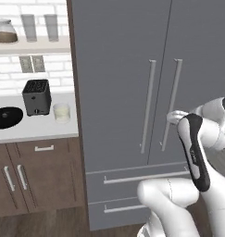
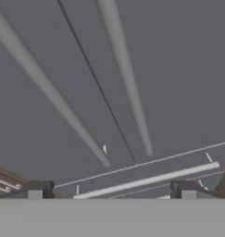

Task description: Grab a lemon wedge from the fridge and one ice cube from the ice bowl, and put them in the glass of lemonade.

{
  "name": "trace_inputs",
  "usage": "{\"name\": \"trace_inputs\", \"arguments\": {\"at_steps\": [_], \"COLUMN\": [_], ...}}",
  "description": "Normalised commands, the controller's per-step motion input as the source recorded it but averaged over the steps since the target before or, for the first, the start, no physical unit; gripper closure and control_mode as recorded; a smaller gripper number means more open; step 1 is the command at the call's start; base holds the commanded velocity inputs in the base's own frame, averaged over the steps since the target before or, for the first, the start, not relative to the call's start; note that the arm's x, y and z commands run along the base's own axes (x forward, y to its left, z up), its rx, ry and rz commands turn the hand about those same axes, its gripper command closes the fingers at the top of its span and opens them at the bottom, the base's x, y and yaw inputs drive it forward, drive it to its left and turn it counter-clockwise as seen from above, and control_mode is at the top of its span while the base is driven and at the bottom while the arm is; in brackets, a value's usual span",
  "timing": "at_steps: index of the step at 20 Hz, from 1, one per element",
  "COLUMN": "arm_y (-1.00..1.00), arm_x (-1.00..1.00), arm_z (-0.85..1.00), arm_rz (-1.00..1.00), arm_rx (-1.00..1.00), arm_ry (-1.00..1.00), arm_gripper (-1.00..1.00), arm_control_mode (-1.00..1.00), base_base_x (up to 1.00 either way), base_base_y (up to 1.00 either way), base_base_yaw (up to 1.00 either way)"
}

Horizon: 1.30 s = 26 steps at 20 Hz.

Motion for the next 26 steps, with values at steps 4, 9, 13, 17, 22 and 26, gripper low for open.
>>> {"name": "trace_inputs", "arguments": {"at_steps": [4, 9, 13, 17, 22, 26], "arm_y": [0.00, -0.14, -0.33, -0.20, -0.24, -0.20], "arm_x": [0.68, 0.62, 0.52, 0.57, 0.48, 0.44], "arm_z": [0.82, 0.26, -0.14, -0.09, -0.09, -0.12], "arm_rz": [0.05, 0.10, 0.10, 0.07, 0.00, -0.04], "arm_rx": [-0.40, -0.29, 0.00, 0.00, 0.00, 0.00], "arm_ry": [0.03, 0.04, 0.00, 0.03, 0.02, 0.07], "arm_gripper": [-1.00, -1.00, -1.00, -1.00, -1.00, -1.00], "arm_control_mode": [-1.00, -1.00, -1.00, -1.00, -1.00, -1.00], "base_base_x": [0.00, 0.00, 0.00, 0.00, 0.00, 0.00], "base_base_y": [0.00, 0.00, 0.00, 0.00, 0.00, 0.00], "base_base_yaw": [0.00, 0.00, 0.00, 0.00, 0.00, 0.00]}}
